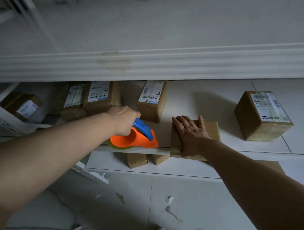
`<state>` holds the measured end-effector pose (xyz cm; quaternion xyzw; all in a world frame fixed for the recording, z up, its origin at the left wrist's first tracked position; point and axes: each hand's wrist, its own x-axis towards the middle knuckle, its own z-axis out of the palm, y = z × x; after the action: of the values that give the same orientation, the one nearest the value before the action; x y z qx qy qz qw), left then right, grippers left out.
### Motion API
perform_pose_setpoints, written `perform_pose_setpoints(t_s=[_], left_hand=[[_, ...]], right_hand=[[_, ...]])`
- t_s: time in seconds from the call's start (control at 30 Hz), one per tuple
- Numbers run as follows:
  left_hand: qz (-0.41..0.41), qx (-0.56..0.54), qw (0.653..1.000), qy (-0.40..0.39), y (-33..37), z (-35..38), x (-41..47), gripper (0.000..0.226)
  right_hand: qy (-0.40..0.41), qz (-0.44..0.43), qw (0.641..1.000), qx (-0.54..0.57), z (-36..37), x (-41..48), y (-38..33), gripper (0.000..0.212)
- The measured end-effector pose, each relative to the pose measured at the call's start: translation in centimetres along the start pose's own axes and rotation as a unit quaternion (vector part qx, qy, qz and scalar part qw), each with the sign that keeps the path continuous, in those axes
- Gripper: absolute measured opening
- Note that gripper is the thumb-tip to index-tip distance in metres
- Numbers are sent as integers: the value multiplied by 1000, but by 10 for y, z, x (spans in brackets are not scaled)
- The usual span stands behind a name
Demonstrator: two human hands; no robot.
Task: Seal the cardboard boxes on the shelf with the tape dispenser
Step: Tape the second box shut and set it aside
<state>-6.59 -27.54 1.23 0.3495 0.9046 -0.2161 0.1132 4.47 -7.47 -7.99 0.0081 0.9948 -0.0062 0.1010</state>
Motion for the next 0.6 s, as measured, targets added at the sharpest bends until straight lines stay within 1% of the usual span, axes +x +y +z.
perform_pose_setpoints(t_s=[0.07,0.13,0.2,0.23,0.27,0.33,0.37,0.4,0.5,0.53,0.6], left_hand=[[-19,14,1000,-2,10,-6,4,46],[-22,72,997,-34,17,-3,4,40],[-20,148,981,-122,12,19,-9,33],[-26,156,973,-168,0,29,-17,31],[-39,121,973,-191,-17,34,-24,29],[-55,-13,974,-219,-43,43,-40,28],[-44,-79,974,-209,-50,44,-43,31],[-29,-136,974,-179,-53,45,-43,35],[18,-282,957,-61,-40,38,-35,55],[29,-312,949,-27,-33,36,-31,62],[52,-330,942,20,-22,36,-20,71]], right_hand=[[3,-8,1000,-2,-1,-1,0,121],[8,-8,1000,-1,3,-3,5,121],[-15,2,1000,-3,2,-6,13,123],[-26,11,1000,5,2,-6,20,124],[-34,20,999,13,2,-6,26,125],[-50,19,999,4,-1,-6,28,126],[-50,18,999,0,-2,-5,28,127],[-48,19,999,1,0,-5,29,127],[-42,10,999,7,1,-4,25,128],[-40,5,999,10,-1,-3,23,127],[-29,-3,999,17,-4,-3,21,126]])
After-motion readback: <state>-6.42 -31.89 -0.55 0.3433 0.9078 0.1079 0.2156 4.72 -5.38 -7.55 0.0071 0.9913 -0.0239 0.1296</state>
